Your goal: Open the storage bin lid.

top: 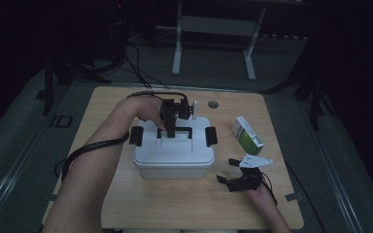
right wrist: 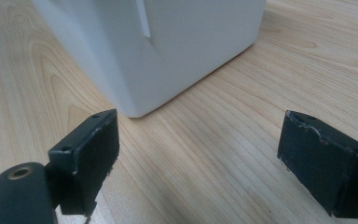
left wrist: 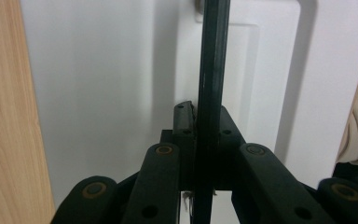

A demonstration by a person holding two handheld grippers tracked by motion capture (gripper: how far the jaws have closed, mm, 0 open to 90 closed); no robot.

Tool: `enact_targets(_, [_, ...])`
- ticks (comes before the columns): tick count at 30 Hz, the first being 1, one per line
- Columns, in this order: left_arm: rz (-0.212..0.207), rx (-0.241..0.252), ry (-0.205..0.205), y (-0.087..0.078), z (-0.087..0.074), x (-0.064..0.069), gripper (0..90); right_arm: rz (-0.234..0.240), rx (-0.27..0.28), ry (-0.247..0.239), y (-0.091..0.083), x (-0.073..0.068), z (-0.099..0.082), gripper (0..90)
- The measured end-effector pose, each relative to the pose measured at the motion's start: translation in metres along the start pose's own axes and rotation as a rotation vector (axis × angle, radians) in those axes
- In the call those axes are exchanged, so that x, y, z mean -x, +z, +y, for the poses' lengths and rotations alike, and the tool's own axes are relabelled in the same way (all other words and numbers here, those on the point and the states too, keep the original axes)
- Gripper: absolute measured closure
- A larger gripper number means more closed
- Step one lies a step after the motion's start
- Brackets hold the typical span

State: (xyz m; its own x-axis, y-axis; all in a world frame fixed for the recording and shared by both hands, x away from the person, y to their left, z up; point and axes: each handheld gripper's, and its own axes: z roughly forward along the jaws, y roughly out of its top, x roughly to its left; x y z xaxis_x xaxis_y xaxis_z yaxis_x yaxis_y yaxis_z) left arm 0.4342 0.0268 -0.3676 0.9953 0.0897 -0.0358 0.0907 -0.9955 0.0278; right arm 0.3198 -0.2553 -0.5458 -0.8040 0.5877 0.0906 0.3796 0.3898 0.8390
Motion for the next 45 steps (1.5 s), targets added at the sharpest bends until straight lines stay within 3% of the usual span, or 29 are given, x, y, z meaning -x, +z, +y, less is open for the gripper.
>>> enact_targets(13, [0.005, 0.0, 0.008, -0.006, 0.001, 0.004, 83.9, 0.007, 0.002, 0.006, 0.0, 0.001, 0.0, 12.4])
enact_targets(26, [0.038, 0.026, -0.004, -0.027, -0.004, 0.006, 83.9, 0.007, 0.0, 0.003, 0.0, 0.0, 0.0, 12.4])
enact_targets(45, [0.068, 0.065, -0.044, -0.049, -0.031, 0.016, 83.9, 0.005, -0.005, 0.002, 0.001, 0.0, 0.0, 12.4])
